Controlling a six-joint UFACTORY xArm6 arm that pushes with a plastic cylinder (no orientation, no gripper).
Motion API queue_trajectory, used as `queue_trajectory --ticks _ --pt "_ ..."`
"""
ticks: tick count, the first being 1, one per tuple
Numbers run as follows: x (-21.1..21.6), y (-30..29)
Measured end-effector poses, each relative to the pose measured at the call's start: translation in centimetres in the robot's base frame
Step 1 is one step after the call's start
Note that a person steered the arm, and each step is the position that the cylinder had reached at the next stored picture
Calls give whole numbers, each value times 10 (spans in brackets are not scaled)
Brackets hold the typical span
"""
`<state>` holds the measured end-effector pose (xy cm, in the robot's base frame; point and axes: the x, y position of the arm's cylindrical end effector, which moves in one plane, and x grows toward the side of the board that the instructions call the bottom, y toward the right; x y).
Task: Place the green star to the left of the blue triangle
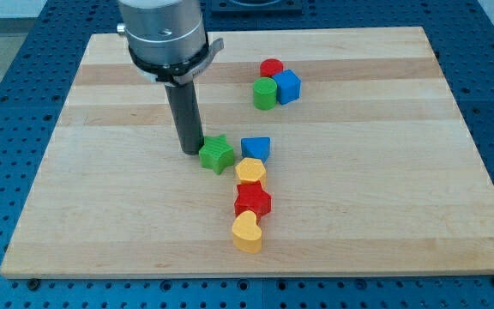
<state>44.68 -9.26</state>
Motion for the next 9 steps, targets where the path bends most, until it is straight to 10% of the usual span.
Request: queue_trajectory --ticks 9 --pt "-30 39"
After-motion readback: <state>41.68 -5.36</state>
